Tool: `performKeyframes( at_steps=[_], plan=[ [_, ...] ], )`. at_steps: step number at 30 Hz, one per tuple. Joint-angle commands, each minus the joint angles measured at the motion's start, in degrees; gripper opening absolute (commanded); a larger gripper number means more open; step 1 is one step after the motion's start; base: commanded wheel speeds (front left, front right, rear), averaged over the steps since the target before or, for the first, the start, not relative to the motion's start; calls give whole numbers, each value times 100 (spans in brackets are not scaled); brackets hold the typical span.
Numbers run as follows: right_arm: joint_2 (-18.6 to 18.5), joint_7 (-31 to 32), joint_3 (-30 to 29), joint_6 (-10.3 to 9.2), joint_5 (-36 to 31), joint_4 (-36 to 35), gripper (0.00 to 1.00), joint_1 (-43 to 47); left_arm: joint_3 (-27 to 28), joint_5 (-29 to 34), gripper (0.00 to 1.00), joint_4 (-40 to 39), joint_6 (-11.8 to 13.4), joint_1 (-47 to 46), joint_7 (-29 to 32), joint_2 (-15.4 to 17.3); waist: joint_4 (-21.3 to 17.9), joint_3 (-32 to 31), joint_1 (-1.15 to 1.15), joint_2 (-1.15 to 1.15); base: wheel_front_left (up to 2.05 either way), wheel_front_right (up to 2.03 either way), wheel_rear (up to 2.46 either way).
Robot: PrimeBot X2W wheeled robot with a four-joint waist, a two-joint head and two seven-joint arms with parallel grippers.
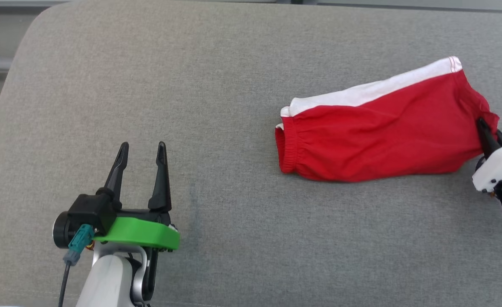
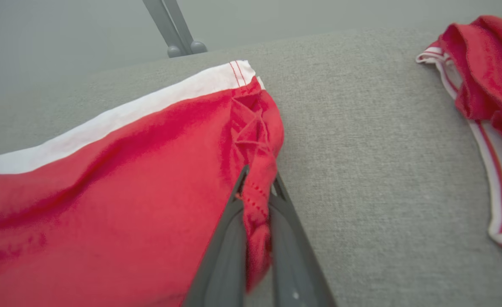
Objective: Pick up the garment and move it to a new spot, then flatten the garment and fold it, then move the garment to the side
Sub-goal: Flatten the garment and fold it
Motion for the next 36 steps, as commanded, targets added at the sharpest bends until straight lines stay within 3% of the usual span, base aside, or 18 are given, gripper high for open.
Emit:
performKeyframes(
  at_steps=[1, 7, 17, 26, 36],
  plan=[
    [-50, -42, -59, -9, 73, -41, 0, 217, 47, 84, 100, 23, -47, 135, -18, 16, -299, -305, 0, 0, 0, 0, 0],
    [-111, -41, -692, -9, 35, -198, 0, 856, 206, 189, 100, 37, -120, 356, -18, 16, -431, -508, 0, 0, 0, 0, 0],
    [213, -43, -1326, -9, -525, -399, 0, 1130, 314, 280, 100, 59, -159, 514, -17, 16, -469, -653, 0, 0, 0, 0, 0],
    [695, -44, -1457, -9, -1330, -1046, 0, 822, 321, 289, 100, 67, -160, 575, -18, 16, -394, -844, 0, 0, 0, 0, 0],
    [1240, -43, -951, -8, -1897, -2033, 0, 1065, 301, 141, 100, -1, -138, 596, -18, 16, -120, -863, 0, 0, 0, 0, 0]
  ],
)
